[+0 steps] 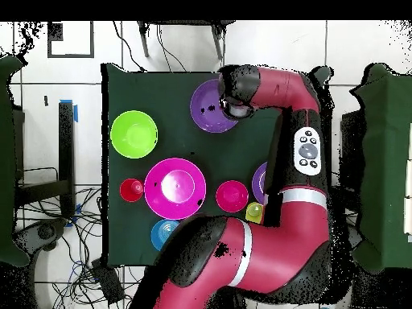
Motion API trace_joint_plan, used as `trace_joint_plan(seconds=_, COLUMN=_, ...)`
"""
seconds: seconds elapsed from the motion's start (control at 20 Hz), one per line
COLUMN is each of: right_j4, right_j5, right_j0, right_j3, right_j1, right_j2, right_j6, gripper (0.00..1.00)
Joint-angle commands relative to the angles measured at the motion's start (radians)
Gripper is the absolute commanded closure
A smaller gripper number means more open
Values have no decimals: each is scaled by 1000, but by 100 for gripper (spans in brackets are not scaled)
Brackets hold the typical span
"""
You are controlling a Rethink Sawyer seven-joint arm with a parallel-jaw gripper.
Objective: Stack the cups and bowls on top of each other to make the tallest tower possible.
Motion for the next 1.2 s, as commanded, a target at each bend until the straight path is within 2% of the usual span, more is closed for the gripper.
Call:
trace_joint_plan(seconds=0.05, right_j4=-84, right_j5=-49, right_j0=-19, right_j3=131, right_j1=7, right_j2=47, right_j6=-264, gripper=0)
trace_joint_plan(seconds=0.25, right_j4=-106, right_j5=-43, right_j0=-14, right_j3=109, right_j1=22, right_j2=43, right_j6=-273, gripper=0)
trace_joint_plan(seconds=0.35, right_j4=-105, right_j5=-67, right_j0=-24, right_j3=146, right_j1=6, right_j2=42, right_j6=-258, gripper=0)
trace_joint_plan(seconds=0.45, right_j4=-109, right_j5=-49, right_j0=-21, right_j3=147, right_j1=2, right_j2=41, right_j6=-257, gripper=0)
trace_joint_plan(seconds=0.6, right_j4=-95, right_j5=6, right_j0=-25, right_j3=211, right_j1=-51, right_j2=38, right_j6=-256, gripper=0)
trace_joint_plan(seconds=0.7, right_j4=-77, right_j5=51, right_j0=-23, right_j3=276, right_j1=-113, right_j2=31, right_j6=-241, gripper=0)
trace_joint_plan(seconds=0.75, right_j4=-66, right_j5=82, right_j0=-15, right_j3=293, right_j1=-136, right_j2=28, right_j6=-225, gripper=0)
trace_joint_plan(seconds=0.85, right_j4=-47, right_j5=83, right_j0=-2, right_j3=352, right_j1=-184, right_j2=25, right_j6=-172, gripper=0)
trace_joint_plan(seconds=1.2, right_j4=-45, right_j5=16, right_j0=66, right_j3=454, right_j1=-234, right_j2=0, right_j6=11, gripper=0)
